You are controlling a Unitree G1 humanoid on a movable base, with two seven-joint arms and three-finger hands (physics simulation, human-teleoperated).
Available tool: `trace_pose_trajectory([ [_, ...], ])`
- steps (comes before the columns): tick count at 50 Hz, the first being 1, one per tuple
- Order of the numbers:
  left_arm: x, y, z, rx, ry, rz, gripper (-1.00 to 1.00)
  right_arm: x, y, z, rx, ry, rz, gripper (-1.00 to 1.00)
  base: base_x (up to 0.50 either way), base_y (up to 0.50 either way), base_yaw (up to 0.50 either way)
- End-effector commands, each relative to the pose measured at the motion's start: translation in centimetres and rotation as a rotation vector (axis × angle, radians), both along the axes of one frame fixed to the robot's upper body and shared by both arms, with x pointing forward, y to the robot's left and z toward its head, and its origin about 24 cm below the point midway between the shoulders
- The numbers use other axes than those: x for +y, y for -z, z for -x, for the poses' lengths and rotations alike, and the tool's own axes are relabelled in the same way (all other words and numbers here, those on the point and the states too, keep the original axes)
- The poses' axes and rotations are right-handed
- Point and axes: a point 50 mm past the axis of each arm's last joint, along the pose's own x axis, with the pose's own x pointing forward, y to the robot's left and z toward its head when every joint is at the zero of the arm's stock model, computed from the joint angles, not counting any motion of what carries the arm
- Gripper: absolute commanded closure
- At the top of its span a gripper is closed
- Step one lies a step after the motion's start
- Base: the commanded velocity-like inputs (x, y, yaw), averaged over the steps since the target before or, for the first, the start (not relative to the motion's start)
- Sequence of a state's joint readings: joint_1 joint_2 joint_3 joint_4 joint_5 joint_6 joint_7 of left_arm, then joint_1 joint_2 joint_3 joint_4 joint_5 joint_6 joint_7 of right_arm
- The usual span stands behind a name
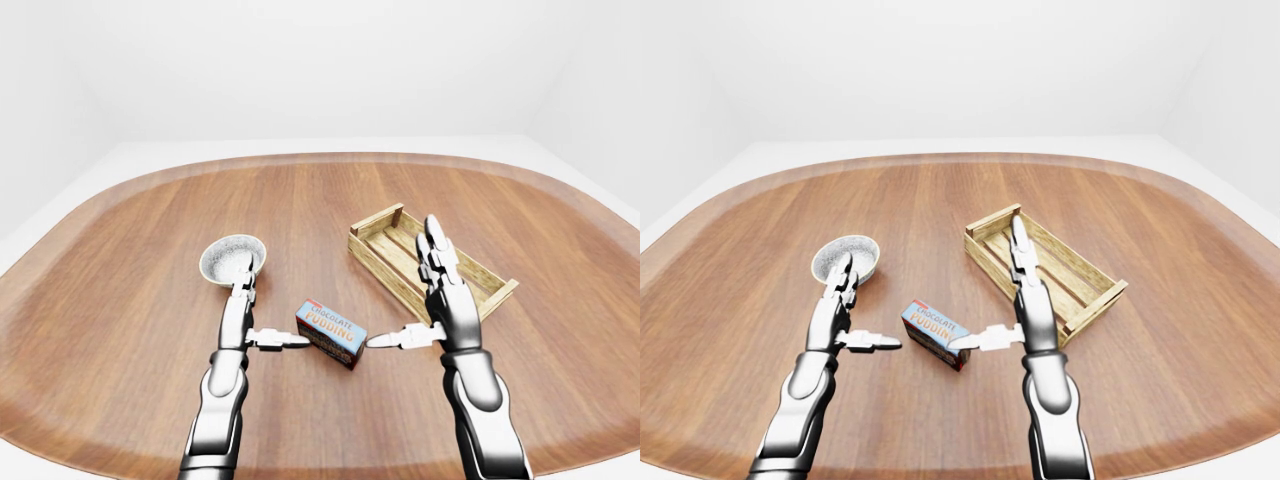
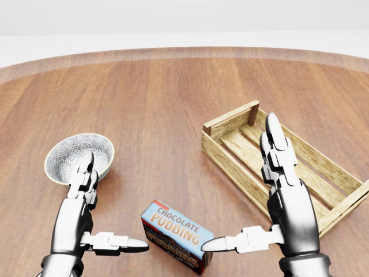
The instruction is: Pick up the chocolate pudding and put it in the tray.
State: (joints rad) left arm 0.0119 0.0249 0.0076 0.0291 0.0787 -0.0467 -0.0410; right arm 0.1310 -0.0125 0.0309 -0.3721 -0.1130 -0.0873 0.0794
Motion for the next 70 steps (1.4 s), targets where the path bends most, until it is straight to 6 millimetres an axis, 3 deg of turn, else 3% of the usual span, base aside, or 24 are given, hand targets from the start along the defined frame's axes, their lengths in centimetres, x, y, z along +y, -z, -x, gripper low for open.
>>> trace_pose_trajectory([
  [1, 0.1, 0.1, -0.1, 0.02, -0.007, 0.05, -1.0, 0.4, -0.3, 0.6, -0.012, -0.014, 0.065, -1.0, 0.0, 0.0, 0.0],
  [2, 0.1, 0.1, -0.1, 0.02, -0.007, 0.05, -1.0, 0.6, -1.3, 0.7, -0.042, -0.023, 0.067, -1.0, 0.0, 0.0, 0.0],
  [6, 0.1, 0.1, -0.1, 0.019, -0.007, 0.05, -1.0, 0.8, -0.8, 0.5, -0.024, -0.034, 0.092, -1.0, 0.0, 0.0, 0.0],
  [8, 0.1, 0.1, -0.1, 0.02, -0.006, 0.049, -1.0, 1.0, 1.2, 0.3, 0.052, -0.033, 0.105, -1.0, 0.0, 0.0, 0.0],
  [10, 0.1, 0.1, -0.1, 0.02, -0.007, 0.05, -1.0, 1.2, 1.5, 0.3, 0.064, -0.037, 0.115, -1.0, 0.0, 0.0, 0.0],
  [18, 0.2, 0.1, -0.2, 0.021, -0.009, 0.051, -1.0, 1.7, 0.5, 0.6, 0.031, -0.065, 0.148, -1.0, 0.0, 0.0, 0.0],
  [22, 0.2, 0.1, -0.2, 0.022, -0.011, 0.053, -1.0, 1.8, 1.3, 0.6, 0.059, -0.072, 0.173, -1.0, 0.0, 0.0, 0.0],
  [25, 0.2, 0.1, -0.2, 0.023, -0.012, 0.053, -1.0, 1.7, 3.5, 0.5, 0.148, -0.059, 0.19, -1.0, 0.0, 0.0, 0.0],
  [30, 0.2, 0.0, -0.2, 0.022, -0.013, 0.053, -1.0, 1.8, 3.6, 0.3, 0.148, -0.063, 0.219, -1.0, 0.0, 0.0, 0.0],
  [32, 0.2, 0.0, -0.2, 0.022, -0.012, 0.053, -1.0, 1.9, 2.4, 0.3, 0.102, -0.074, 0.224, -1.0, 0.0, 0.0, 0.0],
  [34, 0.2, 0.0, -0.2, 0.022, -0.012, 0.053, -1.0, 1.7, 4.8, 0.2, 0.199, -0.051, 0.233, -1.0, 0.0, 0.0, 0.0],
  [42, 0.2, 0.1, -0.2, 0.021, -0.011, 0.052, -1.0, 1.6, 5.2, -0.1, 0.213, -0.052, 0.247, -1.0, 0.0, 0.0, 0.0],
  [46, 0.2, 0.2, -0.2, 0.021, -0.009, 0.051, -1.0, 1.5, 6.7, -0.1, 0.274, -0.042, 0.258, -1.0, 0.0, 0.0, 0.0],
  [47, 0.2, 0.2, -0.2, 0.021, -0.009, 0.05, -1.0, 1.7, 5.0, -0.3, 0.208, -0.059, 0.255, -1.0, 0.0, 0.0, 0.0],
  [48, 0.2, 0.2, -0.2, 0.021, -0.009, 0.05, -1.0, 1.6, 5.1, -0.5, 0.212, -0.057, 0.253, -1.0, 0.0, 0.0, 0.0],
  [50, 0.2, 0.2, -0.2, 0.021, -0.008, 0.05, -1.0, 1.2, 7.6, -0.7, 0.312, -0.03, 0.261, -1.0, 0.0, 0.0, 0.0],
  [52, 0.2, 0.1, -0.2, 0.021, -0.008, 0.05, -1.0, 1.5, 6.5, -0.9, 0.266, -0.045, 0.262, -1.0, 0.0, 0.0, 0.0],
  [55, 0.2, 0.2, -0.2, 0.022, -0.008, 0.05, -1.0, 1.2, 8.7, -0.9, 0.357, -0.022, 0.272, -1.0, 0.0, 0.0, 0.0],
  [60, 0.2, 0.1, -0.1, 0.022, -0.007, 0.05, -1.0, 1.0, 9.1, -1.1, 0.373, -0.014, 0.275, -1.0, 0.0, 0.0, 0.0],
  [64, 0.2, 0.2, -0.1, 0.022, -0.007, 0.049, -1.0, 1.5, 7.1, -1.2, 0.29, -0.038, 0.271, -1.0, 0.0, 0.0, 0.0],
  [66, 0.2, 0.1, -0.1, 0.022, -0.007, 0.049, -1.0, 1.3, 9.3, -1.2, 0.376, -0.016, 0.279, -1.0, 0.0, 0.0, 0.0],
  [68, 0.2, 0.1, -0.1, 0.022, -0.007, 0.049, -1.0, 1.4, 9.6, -1.2, 0.389, -0.015, 0.283, -1.0, 0.0, 0.0, 0.0],
  [69, 0.2, 0.1, -0.1, 0.022, -0.007, 0.049, -1.0, 1.7, 8.0, -1.3, 0.326, -0.035, 0.277, -1.0, 0.0, 0.0, 0.0],
  [70, 0.2, 0.1, -0.1, 0.022, -0.007, 0.049, -1.0, 1.5, 9.1, -1.3, 0.367, -0.023, 0.283, -1.0, 0.0, 0.0, 0.0],
])
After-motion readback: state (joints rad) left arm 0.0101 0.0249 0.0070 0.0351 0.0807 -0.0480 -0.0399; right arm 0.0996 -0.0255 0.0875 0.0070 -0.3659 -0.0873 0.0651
